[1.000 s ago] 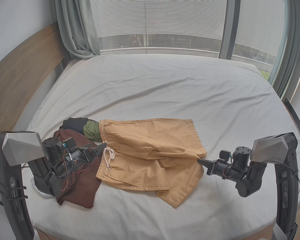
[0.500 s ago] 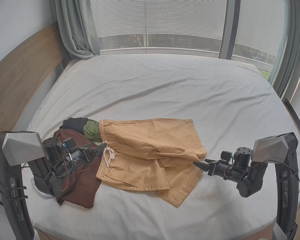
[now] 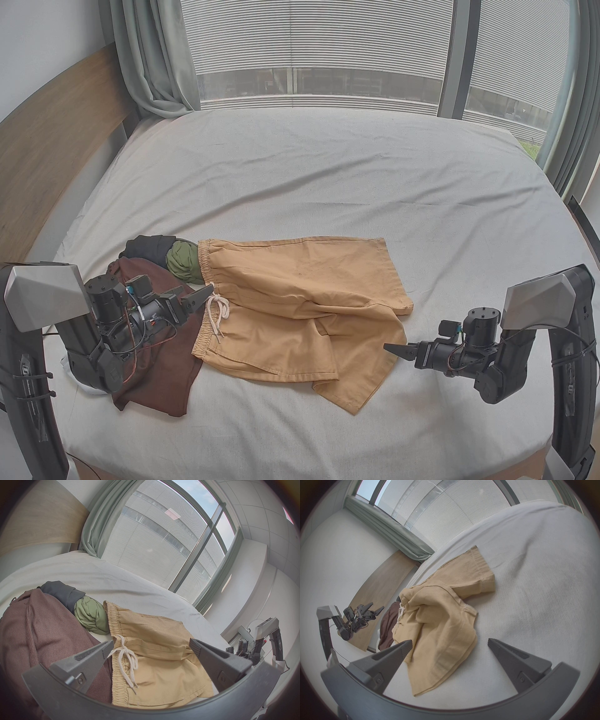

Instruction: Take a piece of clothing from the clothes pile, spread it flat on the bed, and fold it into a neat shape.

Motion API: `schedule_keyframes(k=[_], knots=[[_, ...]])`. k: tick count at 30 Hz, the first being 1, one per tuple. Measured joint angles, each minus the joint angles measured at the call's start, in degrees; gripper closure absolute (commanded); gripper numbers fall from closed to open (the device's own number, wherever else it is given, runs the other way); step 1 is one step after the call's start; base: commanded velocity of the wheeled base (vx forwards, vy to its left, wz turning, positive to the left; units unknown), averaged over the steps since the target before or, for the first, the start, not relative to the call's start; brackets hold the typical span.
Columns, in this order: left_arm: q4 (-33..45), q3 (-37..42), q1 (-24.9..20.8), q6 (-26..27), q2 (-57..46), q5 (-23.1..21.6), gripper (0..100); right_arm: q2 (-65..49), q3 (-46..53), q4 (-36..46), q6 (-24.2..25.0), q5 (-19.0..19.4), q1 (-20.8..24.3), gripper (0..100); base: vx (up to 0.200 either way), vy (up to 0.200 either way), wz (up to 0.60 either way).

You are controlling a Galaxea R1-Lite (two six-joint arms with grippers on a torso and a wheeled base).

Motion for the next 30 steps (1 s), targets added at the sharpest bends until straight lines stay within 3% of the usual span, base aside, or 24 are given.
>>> schedule_keyframes(k=[10,30], knots=[[0.0,0.0,0.0,0.0,0.0,0.02,0,-0.04,0.52,-4.97,8.7,0.41,3.56,0,0.0,0.0,0.0],[0.0,-0.11,0.0,0.0,0.12,0.02,0,-8.0,-0.63,-5.19,12.13,0.46,1.9,0,0.0,0.0,0.0]])
